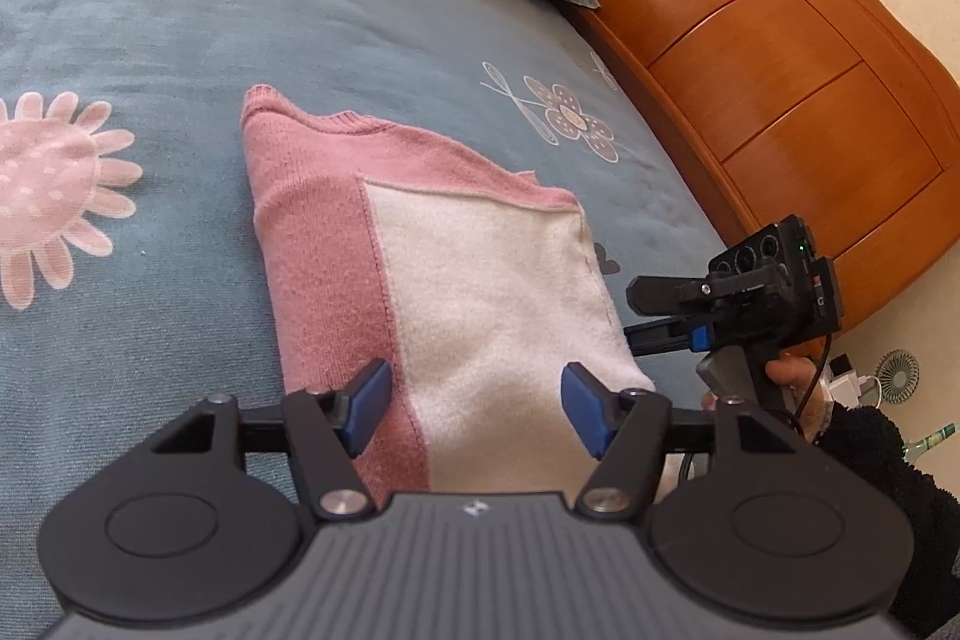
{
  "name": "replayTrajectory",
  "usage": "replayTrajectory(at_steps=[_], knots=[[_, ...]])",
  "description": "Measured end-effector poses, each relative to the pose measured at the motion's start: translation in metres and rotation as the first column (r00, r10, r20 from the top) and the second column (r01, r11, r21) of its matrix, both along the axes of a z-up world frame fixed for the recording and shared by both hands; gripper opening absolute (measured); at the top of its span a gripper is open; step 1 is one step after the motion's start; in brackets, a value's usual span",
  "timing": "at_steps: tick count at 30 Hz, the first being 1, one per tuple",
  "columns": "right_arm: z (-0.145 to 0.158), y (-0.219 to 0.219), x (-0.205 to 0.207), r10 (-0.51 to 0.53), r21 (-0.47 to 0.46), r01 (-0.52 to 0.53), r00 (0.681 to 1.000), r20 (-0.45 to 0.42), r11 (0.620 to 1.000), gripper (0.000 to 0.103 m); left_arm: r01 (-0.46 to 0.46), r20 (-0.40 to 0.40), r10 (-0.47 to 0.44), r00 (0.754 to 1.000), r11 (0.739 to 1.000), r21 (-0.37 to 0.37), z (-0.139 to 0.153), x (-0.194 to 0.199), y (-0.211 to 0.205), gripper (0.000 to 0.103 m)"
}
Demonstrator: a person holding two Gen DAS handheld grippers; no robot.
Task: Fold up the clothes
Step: 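Roll the right gripper and lower it onto the sweater's opposite side edge, then close the right gripper on the sweater's side edge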
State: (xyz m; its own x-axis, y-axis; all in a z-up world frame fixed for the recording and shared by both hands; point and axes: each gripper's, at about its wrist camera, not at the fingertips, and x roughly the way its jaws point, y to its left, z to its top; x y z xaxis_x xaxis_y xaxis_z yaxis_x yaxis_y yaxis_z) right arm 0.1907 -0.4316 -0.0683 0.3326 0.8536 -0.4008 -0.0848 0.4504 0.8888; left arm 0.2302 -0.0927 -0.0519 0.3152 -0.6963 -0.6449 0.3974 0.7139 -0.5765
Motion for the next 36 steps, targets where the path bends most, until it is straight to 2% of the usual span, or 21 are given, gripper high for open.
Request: replayTrajectory(at_steps=[5,12,16,20,25,29,33,36], knots=[[0.001,0.000,0.000,-0.015,-0.004,0.015,1.000,-0.009,1.000,0.103,-0.005,-0.012,0.004,1.000,1.000,-0.018,-0.002,0.000,0.004,0.064],[-0.001,0.001,-0.005,-0.170,0.007,0.170,0.985,-0.019,0.985,0.103,-0.007,-0.019,0.006,1.000,1.000,-0.031,-0.004,0.000,0.006,0.064],[0.000,0.005,-0.001,-0.169,-0.009,0.169,0.985,-0.033,0.986,0.103,-0.007,-0.022,0.007,1.000,0.999,-0.038,-0.004,-0.001,0.006,0.066],[-0.005,-0.002,0.002,-0.211,0.036,0.215,0.974,-0.086,0.976,0.103,-0.005,-0.018,0.005,1.000,0.999,-0.039,-0.004,-0.001,0.007,0.066],[-0.016,-0.014,-0.005,-0.323,0.124,0.336,0.939,-0.119,0.933,0.103,-0.003,-0.016,0.003,1.000,0.999,-0.034,-0.004,-0.002,0.007,0.067],[-0.014,-0.009,-0.006,-0.270,0.087,0.273,0.962,-0.046,0.958,0.103,-0.001,-0.017,0.000,1.000,0.999,-0.039,-0.004,-0.001,0.007,0.069],[-0.001,0.015,-0.010,-0.197,-0.072,0.204,0.976,0.092,0.976,0.103,-0.004,-0.017,0.003,1.000,0.999,-0.038,-0.003,0.000,0.006,0.070],[0.002,0.020,-0.011,-0.182,-0.107,0.195,0.976,0.118,0.975,0.103,0.002,-0.014,-0.003,1.000,1.000,-0.028,-0.002,0.000,0.004,0.070]])
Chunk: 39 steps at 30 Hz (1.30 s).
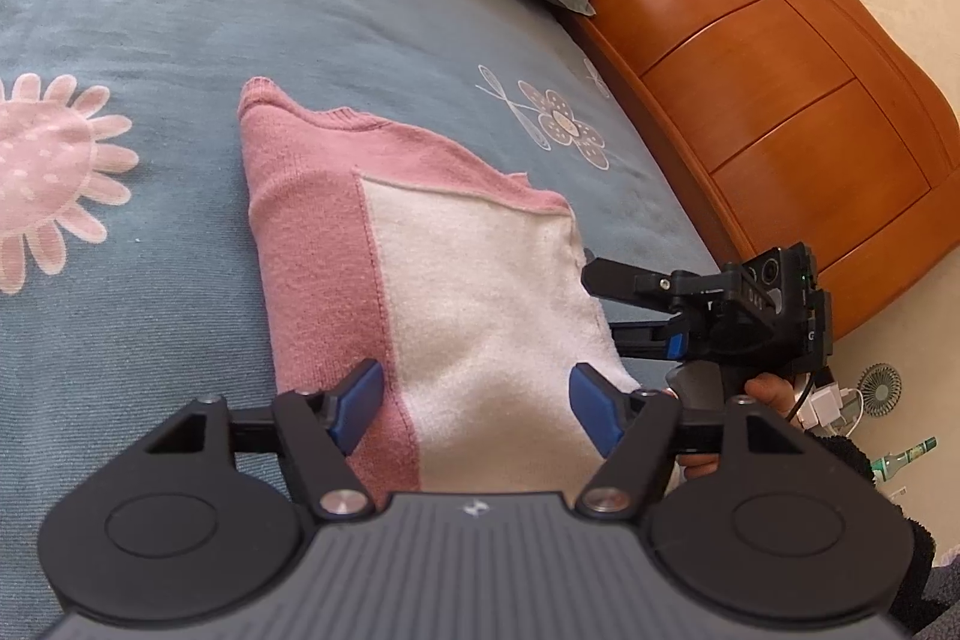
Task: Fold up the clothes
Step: 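Close the right gripper on the sweater's side edge, then fold the held edge over the sweater with the right gripper, then open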
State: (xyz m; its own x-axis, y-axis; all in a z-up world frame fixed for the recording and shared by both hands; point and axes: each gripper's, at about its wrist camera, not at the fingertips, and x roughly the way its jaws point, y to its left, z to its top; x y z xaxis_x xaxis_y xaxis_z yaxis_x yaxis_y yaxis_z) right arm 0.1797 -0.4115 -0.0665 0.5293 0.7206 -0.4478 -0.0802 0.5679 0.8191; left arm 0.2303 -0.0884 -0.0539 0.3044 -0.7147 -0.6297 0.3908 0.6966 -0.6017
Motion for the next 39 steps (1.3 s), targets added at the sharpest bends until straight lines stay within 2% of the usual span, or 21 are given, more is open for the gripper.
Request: replayTrajectory(at_steps=[4,9,12,13,14,15,16,17,18,19,25,27,28,29,30,31,33,34,35,37,39], knots=[[-0.005,-0.010,0.006,0.011,0.066,-0.008,0.999,-0.035,0.998,0.103,0.002,0.000,-0.002,1.000,1.000,0.001,0.000,0.000,0.000,0.070],[-0.005,-0.008,0.006,0.044,0.041,-0.044,0.999,0.004,0.998,0.102,-0.007,-0.005,0.007,1.000,1.000,-0.018,-0.002,-0.002,0.003,0.070],[-0.007,-0.013,0.001,0.051,0.038,-0.052,0.998,0.031,0.998,0.097,-0.010,-0.006,0.010,1.000,1.000,-0.022,-0.002,-0.002,0.004,0.070],[-0.011,-0.018,0.000,0.040,0.047,-0.041,0.999,0.020,0.998,0.088,-0.011,-0.007,0.011,1.000,1.000,-0.023,-0.002,-0.001,0.004,0.070],[-0.017,-0.026,0.000,0.020,0.068,-0.019,1.000,-0.011,0.997,0.074,-0.011,-0.007,0.011,1.000,1.000,-0.021,-0.002,-0.001,0.003,0.070],[-0.024,-0.034,0.000,0.000,0.089,0.004,0.999,-0.041,0.996,0.064,-0.011,-0.006,0.011,1.000,1.000,-0.020,-0.002,-0.001,0.003,0.070],[-0.030,-0.042,-0.001,-0.020,0.109,0.027,0.997,-0.073,0.994,0.036,-0.009,-0.006,0.009,1.000,1.000,-0.021,-0.002,-0.001,0.002,0.070],[-0.039,-0.051,-0.001,-0.038,0.153,0.055,0.993,-0.111,0.987,0.022,-0.007,-0.007,0.006,1.000,1.000,-0.024,-0.003,-0.001,0.002,0.070],[-0.051,-0.059,0.000,-0.050,0.234,0.084,0.988,-0.149,0.969,0.022,-0.006,-0.006,0.006,1.000,1.000,-0.023,-0.003,-0.001,0.002,0.070],[-0.053,-0.061,0.001,-0.048,0.258,0.086,0.987,-0.154,0.962,0.022,-0.005,-0.005,0.005,1.000,1.000,-0.018,-0.003,-0.001,0.001,0.070],[-0.041,-0.051,0.011,-0.018,0.191,0.054,0.982,-0.187,0.980,0.024,-0.003,-0.006,0.003,1.000,1.000,-0.016,-0.004,0.001,0.001,0.070],[-0.035,-0.047,0.013,-0.005,0.171,0.039,0.980,-0.198,0.984,0.032,-0.002,-0.005,0.001,1.000,1.000,-0.019,-0.005,0.000,0.002,0.070],[-0.029,-0.042,0.015,0.014,0.158,0.016,0.983,-0.185,0.987,0.045,0.000,-0.004,0.000,1.000,1.000,-0.022,-0.005,0.000,0.002,0.070],[-0.025,-0.037,0.016,0.031,0.142,-0.007,0.985,-0.172,0.990,0.063,0.001,-0.003,-0.001,1.000,1.000,-0.024,-0.006,0.000,0.003,0.070],[-0.021,-0.033,0.018,0.047,0.119,-0.028,0.987,-0.156,0.992,0.071,0.000,-0.004,0.000,1.000,1.000,-0.028,-0.006,0.000,0.003,0.070],[-0.018,-0.028,0.019,0.063,0.096,-0.050,0.988,-0.141,0.994,0.074,-0.002,-0.006,0.002,1.000,1.000,-0.030,-0.006,0.000,0.003,0.070],[-0.012,-0.020,0.021,0.090,0.049,-0.085,0.989,-0.115,0.995,0.065,-0.002,-0.005,0.002,1.000,1.000,-0.030,-0.007,0.001,0.003,0.070],[-0.013,-0.019,0.020,0.081,0.031,-0.078,0.990,-0.116,0.996,0.052,-0.001,-0.003,0.001,1.000,1.000,-0.030,-0.007,0.000,0.003,0.070],[-0.017,-0.022,0.019,0.062,0.028,-0.059,0.990,-0.130,0.998,0.030,0.000,-0.003,0.000,1.000,0.999,-0.032,-0.007,0.000,0.003,0.070],[-0.032,-0.034,0.016,0.032,0.112,-0.014,0.987,-0.155,0.994,0.022,0.001,-0.004,-0.001,1.000,0.999,-0.039,-0.007,-0.001,0.003,0.070],[-0.037,-0.039,0.014,0.027,0.148,-0.005,0.989,-0.147,0.989,0.020,0.001,-0.001,-0.001,1.000,0.999,-0.036,-0.007,-0.001,0.002,0.070]])
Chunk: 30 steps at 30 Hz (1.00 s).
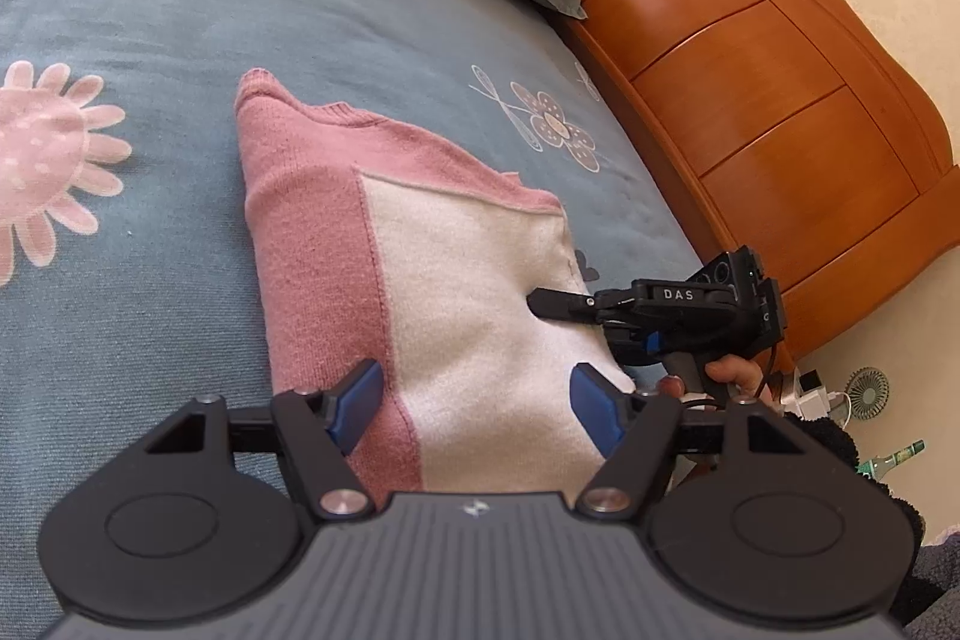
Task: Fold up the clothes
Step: 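Fold the held edge over the sweater with the right gripper, then open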
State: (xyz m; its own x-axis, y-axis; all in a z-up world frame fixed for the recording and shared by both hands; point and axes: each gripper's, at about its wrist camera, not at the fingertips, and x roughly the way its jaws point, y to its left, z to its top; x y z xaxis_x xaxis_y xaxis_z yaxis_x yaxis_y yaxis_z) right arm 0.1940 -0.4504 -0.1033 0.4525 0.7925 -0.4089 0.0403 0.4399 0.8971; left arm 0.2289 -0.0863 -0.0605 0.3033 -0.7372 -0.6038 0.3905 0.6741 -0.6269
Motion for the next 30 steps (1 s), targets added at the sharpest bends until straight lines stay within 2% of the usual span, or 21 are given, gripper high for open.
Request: replayTrajectory(at_steps=[4,7,12,16,20,24,30], knots=[[0.009,0.004,-0.003,0.005,-0.077,-0.003,1.000,0.017,0.997,0.021,0.004,0.009,-0.004,1.000,1.000,0.016,0.000,0.000,-0.002,0.070],[0.012,0.004,-0.008,-0.018,-0.086,0.019,1.000,0.017,0.996,0.023,-0.005,0.000,0.005,1.000,1.000,0.010,0.000,0.000,-0.001,0.070],[0.024,0.005,-0.017,-0.039,-0.098,0.042,0.999,0.036,0.994,0.022,-0.012,0.003,0.012,1.000,0.999,0.041,0.006,0.000,-0.003,0.070],[0.041,0.006,-0.020,-0.034,-0.115,0.042,0.997,0.068,0.993,0.022,-0.020,0.042,0.016,0.999,0.996,0.084,0.016,-0.003,-0.006,0.070],[0.061,0.007,-0.021,-0.009,-0.173,0.026,0.995,0.099,0.985,0.022,-0.003,0.059,-0.002,0.998,0.996,0.085,0.024,-0.006,-0.007,0.070],[0.071,0.004,-0.018,0.009,-0.231,0.012,0.996,0.087,0.973,0.022,0.022,0.074,-0.029,0.997,0.995,0.095,0.029,-0.008,-0.013,0.070],[0.071,-0.006,-0.025,0.004,-0.257,0.011,0.998,0.058,0.966,0.022,0.058,0.109,-0.068,0.992,0.993,0.099,0.040,-0.010,-0.023,0.070]])
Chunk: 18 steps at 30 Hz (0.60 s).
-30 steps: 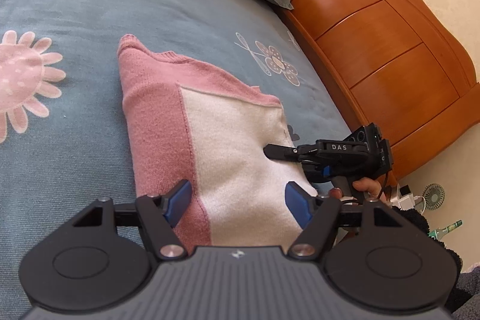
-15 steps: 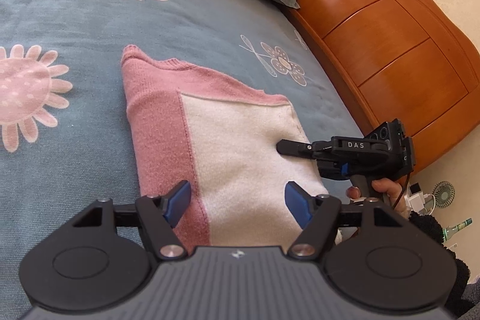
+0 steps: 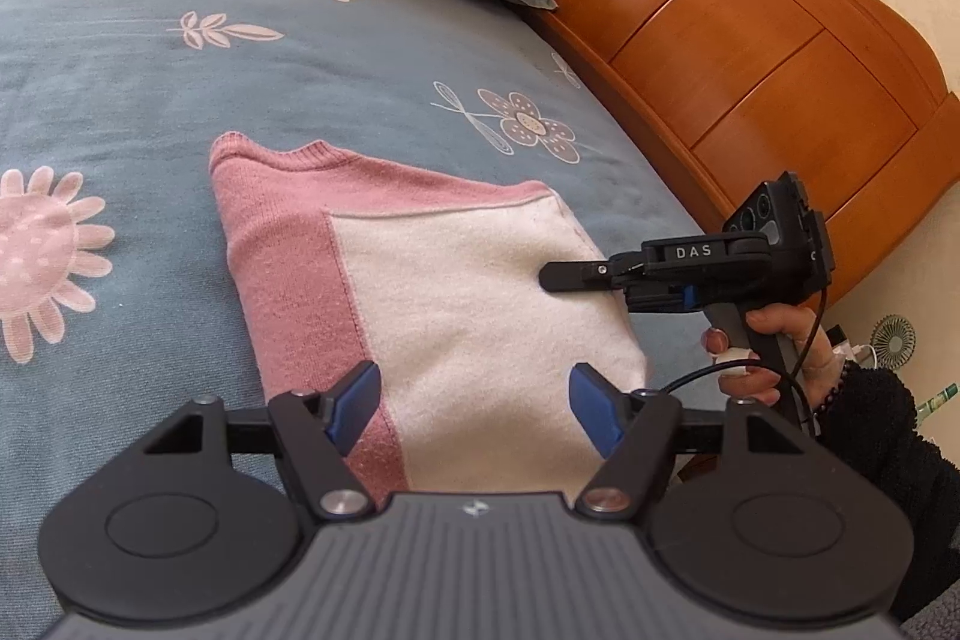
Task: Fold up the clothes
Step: 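Fold the held edge over the sweater with the right gripper, then open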
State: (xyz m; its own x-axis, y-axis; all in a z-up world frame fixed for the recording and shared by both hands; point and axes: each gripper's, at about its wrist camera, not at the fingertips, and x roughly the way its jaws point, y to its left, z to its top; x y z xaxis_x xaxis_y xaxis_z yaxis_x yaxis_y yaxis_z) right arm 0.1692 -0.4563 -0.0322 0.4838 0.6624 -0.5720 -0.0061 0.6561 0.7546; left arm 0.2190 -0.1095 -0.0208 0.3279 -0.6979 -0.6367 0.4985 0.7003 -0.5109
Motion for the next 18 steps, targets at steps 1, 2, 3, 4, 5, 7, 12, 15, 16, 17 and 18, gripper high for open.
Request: replayTrajectory(at_steps=[1,2,3,4,5,7,12,15,16,17,18], knots=[[-0.002,-0.002,-0.001,-0.008,0.001,0.008,1.000,-0.005,1.000,0.022,0.004,0.003,-0.004,1.000,1.000,-0.002,-0.001,0.002,-0.001,0.070],[-0.004,-0.004,0.000,-0.019,-0.003,0.019,1.000,-0.013,1.000,0.022,0.004,0.006,-0.004,1.000,1.000,-0.001,-0.002,0.003,-0.003,0.070],[-0.006,-0.005,0.001,-0.030,-0.007,0.029,0.999,-0.021,1.000,0.022,0.002,-0.001,-0.002,1.000,1.000,0.005,-0.004,0.006,-0.005,0.070],[-0.008,-0.006,0.002,-0.040,-0.008,0.040,0.999,-0.026,0.999,0.022,-0.003,-0.013,0.003,1.000,1.000,0.014,-0.007,0.009,-0.007,0.070],[-0.010,-0.009,0.002,-0.049,0.000,0.049,0.999,-0.024,0.999,0.022,-0.002,-0.021,0.002,1.000,1.000,0.020,-0.010,0.012,-0.009,0.070],[-0.015,-0.011,0.004,-0.032,0.016,0.033,0.999,-0.033,0.999,0.023,0.007,-0.029,-0.006,1.000,0.999,0.032,-0.019,0.016,-0.013,0.071],[-0.009,-0.014,-0.006,-0.069,-0.080,0.066,0.997,-0.026,0.995,0.025,-0.012,-0.079,0.012,0.997,1.000,-0.008,-0.041,0.025,-0.010,0.070],[0.007,-0.028,-0.022,-0.150,-0.110,0.153,0.988,0.036,0.982,0.031,0.014,-0.053,-0.012,0.999,1.000,0.022,-0.039,0.025,-0.015,0.070],[0.013,-0.031,-0.028,-0.168,-0.120,0.175,0.984,0.060,0.977,0.031,0.016,-0.048,-0.015,0.999,1.000,0.026,-0.039,0.026,-0.017,0.070],[0.023,-0.030,-0.034,-0.164,-0.129,0.176,0.982,0.095,0.976,0.031,0.019,-0.043,-0.018,0.999,0.999,0.030,-0.040,0.026,-0.018,0.070],[0.033,-0.024,-0.041,-0.138,-0.124,0.155,0.981,0.133,0.980,0.031,0.016,-0.044,-0.014,0.999,1.000,0.026,-0.040,0.028,-0.018,0.070]])
